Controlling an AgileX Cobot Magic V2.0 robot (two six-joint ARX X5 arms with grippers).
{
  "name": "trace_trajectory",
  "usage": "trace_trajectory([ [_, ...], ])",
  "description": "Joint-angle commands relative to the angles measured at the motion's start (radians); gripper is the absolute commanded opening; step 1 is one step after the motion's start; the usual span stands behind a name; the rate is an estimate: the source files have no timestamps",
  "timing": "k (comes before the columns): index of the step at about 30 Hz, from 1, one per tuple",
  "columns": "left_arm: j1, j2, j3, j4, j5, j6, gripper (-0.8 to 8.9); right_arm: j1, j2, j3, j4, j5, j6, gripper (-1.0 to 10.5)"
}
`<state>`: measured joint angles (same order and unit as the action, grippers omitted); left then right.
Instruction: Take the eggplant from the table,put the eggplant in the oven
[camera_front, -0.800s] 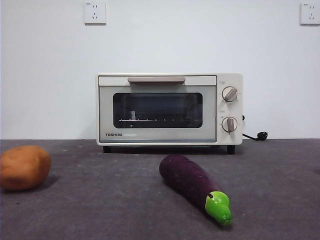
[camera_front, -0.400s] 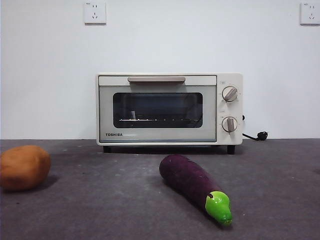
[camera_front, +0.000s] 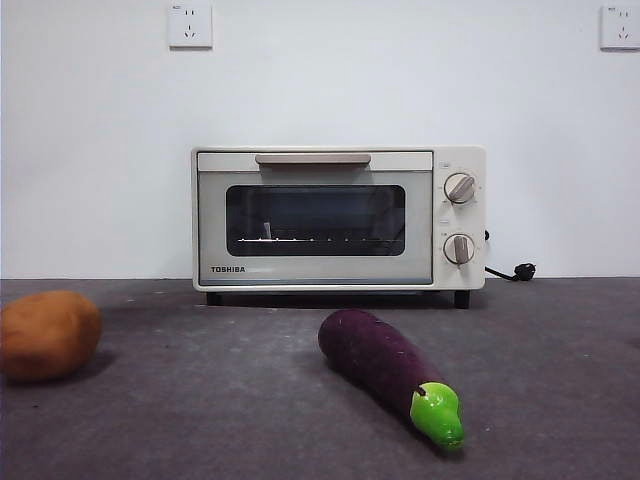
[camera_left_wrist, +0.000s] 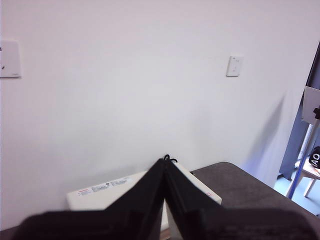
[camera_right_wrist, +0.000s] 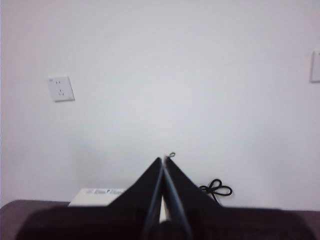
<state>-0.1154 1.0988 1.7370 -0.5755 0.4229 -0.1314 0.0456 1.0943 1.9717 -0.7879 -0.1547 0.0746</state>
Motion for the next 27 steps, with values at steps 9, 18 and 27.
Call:
trace_trajectory([
  [9, -0.017, 0.027, 0.005, -0.002, 0.004, 0.013, -0.06, 0.0, 0.009, 0.016, -0.017, -0.007, 0.005, 0.0],
  [18, -0.017, 0.027, 0.005, -0.002, 0.004, 0.032, -0.06, 0.0, 0.016, 0.016, -0.021, -0.062, 0.016, 4.4],
  [27, -0.018, 0.061, 0.005, 0.0, 0.031, 0.042, -0.06, 0.0, 0.026, 0.016, -0.032, -0.063, 0.028, 7.0],
])
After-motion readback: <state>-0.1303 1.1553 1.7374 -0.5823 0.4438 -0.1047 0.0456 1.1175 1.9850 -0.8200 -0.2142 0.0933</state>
